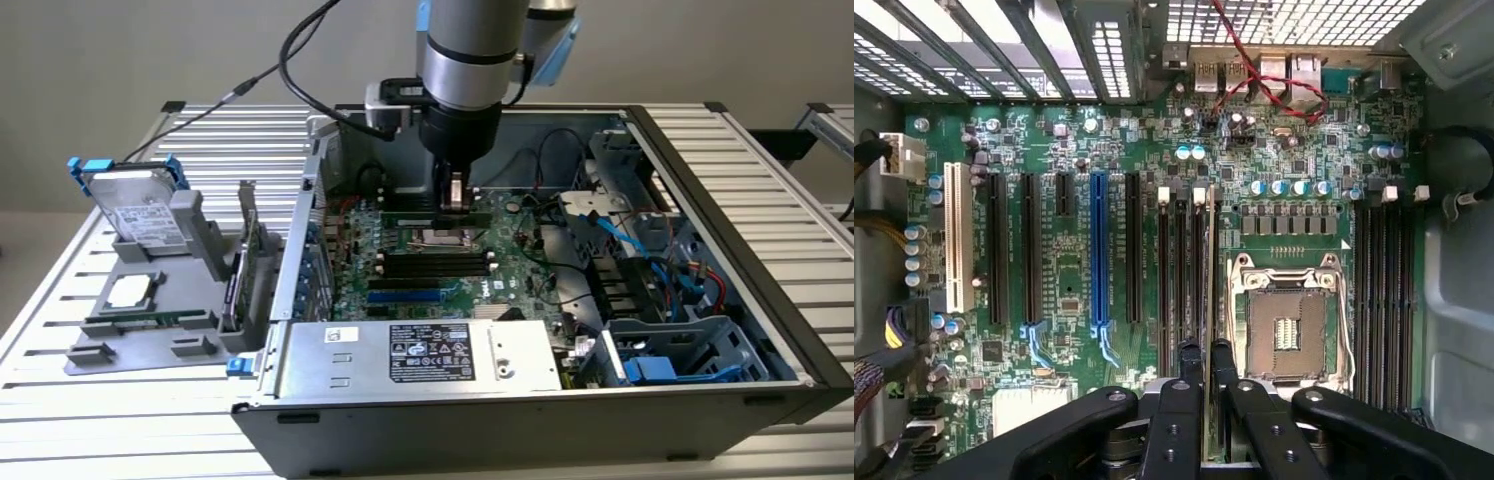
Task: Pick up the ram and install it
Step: 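Insert the ram into the slot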
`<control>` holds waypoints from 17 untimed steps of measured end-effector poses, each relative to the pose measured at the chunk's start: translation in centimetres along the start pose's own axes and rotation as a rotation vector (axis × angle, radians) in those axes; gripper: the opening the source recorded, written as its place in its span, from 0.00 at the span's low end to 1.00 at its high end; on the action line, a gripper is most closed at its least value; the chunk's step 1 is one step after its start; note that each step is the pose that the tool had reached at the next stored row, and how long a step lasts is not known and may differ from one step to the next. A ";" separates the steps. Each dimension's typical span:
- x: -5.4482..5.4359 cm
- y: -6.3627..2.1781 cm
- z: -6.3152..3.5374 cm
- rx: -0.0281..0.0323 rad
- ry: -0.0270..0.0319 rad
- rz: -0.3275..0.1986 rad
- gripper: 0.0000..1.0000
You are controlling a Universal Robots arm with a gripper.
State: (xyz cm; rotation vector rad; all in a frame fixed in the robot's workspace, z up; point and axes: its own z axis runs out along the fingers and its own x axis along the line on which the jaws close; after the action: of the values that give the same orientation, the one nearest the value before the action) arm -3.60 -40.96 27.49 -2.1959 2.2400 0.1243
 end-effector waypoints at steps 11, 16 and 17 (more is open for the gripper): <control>0.0 -0.01 2.01 0.0063 -0.0001 -0.001 0.15; 0.1 -0.05 2.91 0.0077 -0.0002 -0.001 0.15; 0.1 -0.06 3.10 0.0079 -0.0001 -0.001 0.15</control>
State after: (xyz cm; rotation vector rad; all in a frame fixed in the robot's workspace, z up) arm -3.71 -40.89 24.39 -2.1928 2.2355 0.1153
